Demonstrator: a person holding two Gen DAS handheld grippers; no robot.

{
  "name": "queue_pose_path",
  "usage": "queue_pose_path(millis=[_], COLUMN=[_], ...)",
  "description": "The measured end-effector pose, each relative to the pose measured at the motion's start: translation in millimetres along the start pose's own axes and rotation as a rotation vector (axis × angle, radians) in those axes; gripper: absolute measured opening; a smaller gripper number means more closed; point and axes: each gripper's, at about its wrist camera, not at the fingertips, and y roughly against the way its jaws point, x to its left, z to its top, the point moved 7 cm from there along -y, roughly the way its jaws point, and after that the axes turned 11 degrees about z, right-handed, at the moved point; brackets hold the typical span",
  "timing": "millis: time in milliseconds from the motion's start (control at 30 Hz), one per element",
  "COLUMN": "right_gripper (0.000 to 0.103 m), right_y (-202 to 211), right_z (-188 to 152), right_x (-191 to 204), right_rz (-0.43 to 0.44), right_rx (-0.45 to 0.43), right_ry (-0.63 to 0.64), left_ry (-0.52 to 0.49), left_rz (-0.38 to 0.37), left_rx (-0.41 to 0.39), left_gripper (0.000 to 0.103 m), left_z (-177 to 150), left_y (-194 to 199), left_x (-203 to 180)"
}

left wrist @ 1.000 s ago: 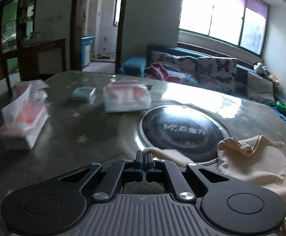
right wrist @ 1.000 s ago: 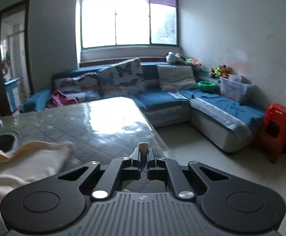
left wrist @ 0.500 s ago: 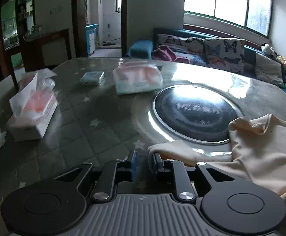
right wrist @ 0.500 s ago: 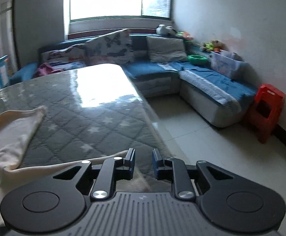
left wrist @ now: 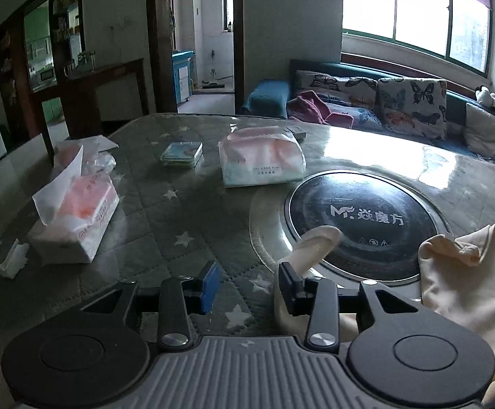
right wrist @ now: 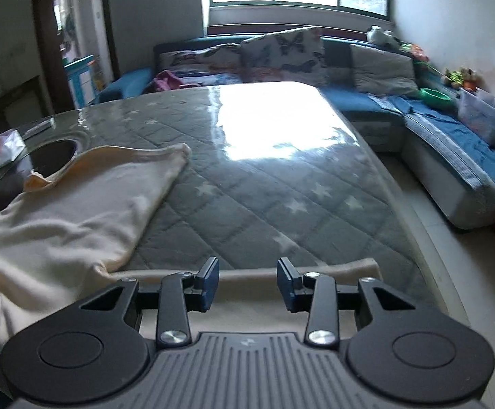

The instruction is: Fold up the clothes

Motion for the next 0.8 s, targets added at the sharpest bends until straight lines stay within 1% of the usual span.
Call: queue_pose_path(millis=[100,167,300,367,400,467,600,700,733,800], right_gripper=[0.040,0.041,0.041,0.041,0.041,0.041,0.041,0.042,0.042,0.042], right_y=[-7,-13,-34,-45,-50,-60,-79,-90,-93,-101], right_z=[16,24,40,46,48,52,61,66,68,71], right_x=[10,15,31,38,41,45,51,54,55,58], right_rz=[0.029,0.050,0.095,0.113,0.123,0.140,0.152,0.160,0.164,0.173], right_rx=[0.001,0.004,0.023,0.035,0.041,0.053,0.079,0.088,0.091,0.101], right_ry=[0.041,0.056,0.097,0.111,0.115,0.119,0.145,0.158,0.162,0.165], left_ry=[-0.007,-0.043,-0.134,-0.176,-0.197,-0.256,-0.392,-0.449,-0.460,-0.466], left_rz=[-0.039,-0.103,-0.248,-0.319,-0.350,-0.399,-0.498,-0.537,-0.559,-0.579], left_rx=[-0.003,0.003,0.016,0.031,0.036,0.031,0.036,0.037,0.040,0.056], left_gripper=[0.045,0.043,0.043,0.037,0.037,0.034,0.034,0.034,0.034,0.034], left_z=[1,-2,-9,-12,-14,-17,-25,-26,-26,-24], left_y=[1,2,6,6,6,5,4,1,-1,-9], left_x=[-11,-31,-82,-109,-121,-145,-192,-217,-223,-236])
